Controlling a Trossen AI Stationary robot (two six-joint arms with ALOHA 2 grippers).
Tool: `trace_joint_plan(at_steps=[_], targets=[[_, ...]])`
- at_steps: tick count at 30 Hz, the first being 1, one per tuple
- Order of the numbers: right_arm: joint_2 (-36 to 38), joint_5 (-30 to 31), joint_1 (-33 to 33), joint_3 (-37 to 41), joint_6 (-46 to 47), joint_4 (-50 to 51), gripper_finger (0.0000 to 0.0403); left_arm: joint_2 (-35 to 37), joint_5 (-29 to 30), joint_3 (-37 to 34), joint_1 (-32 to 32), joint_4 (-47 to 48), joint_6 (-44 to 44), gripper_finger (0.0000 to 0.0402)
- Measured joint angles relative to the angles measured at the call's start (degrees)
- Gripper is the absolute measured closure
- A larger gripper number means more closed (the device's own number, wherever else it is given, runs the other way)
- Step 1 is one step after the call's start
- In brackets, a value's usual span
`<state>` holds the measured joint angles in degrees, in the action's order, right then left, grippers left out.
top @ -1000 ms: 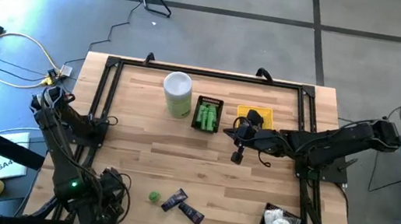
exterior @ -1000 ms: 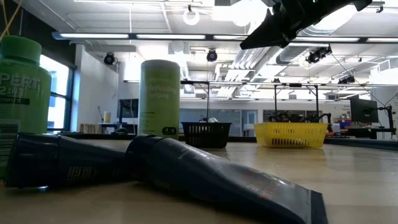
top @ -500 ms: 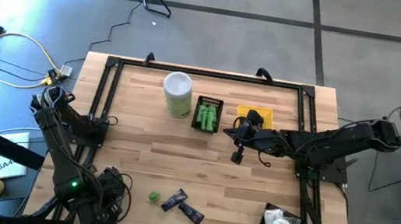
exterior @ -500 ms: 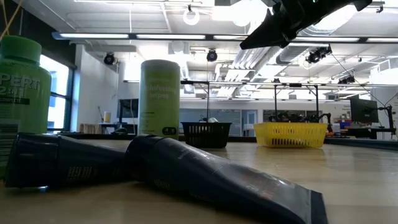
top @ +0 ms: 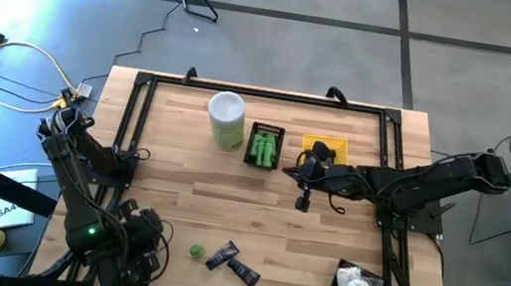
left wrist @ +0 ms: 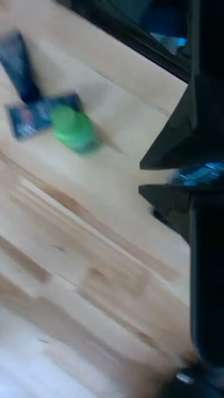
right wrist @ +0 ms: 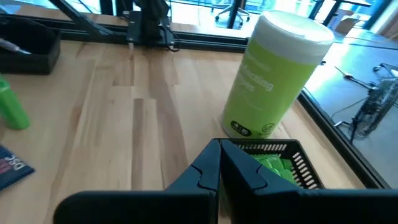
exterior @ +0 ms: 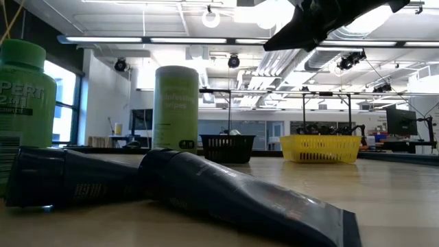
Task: Pick & Place Travel size toiletries
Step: Put the green shampoo bottle into the top black bin
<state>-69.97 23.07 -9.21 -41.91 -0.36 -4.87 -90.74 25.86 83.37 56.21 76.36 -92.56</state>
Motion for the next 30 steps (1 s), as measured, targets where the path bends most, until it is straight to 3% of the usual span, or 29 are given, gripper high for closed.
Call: trace_joint_plan(at_steps=[4, 13, 23, 30], targets=[[0.00, -1.79, 0.00, 0.02, -1.52, -0.10, 0.0398, 0.00, 9.70, 0.00, 0.00, -3.49, 5.10, 0.0395], [0.00, -2.36, 0.00, 0.02, -2.69, -0.13, 0.0398, -0.02, 21.23, 0.00, -4.29, -12.65, 24.43, 0.0400], [0.00, -2.32, 0.00, 0.02, -2.69, -0.11, 0.0398, -0.07, 15.22, 0.00, -17.86, -29.65, 59.51, 0.0401], [0.00, -2.25, 0.00, 0.02, -2.74, -0.04, 0.0398, -0.07, 7.47, 0.00, -26.16, -35.30, 69.61, 0.0401]])
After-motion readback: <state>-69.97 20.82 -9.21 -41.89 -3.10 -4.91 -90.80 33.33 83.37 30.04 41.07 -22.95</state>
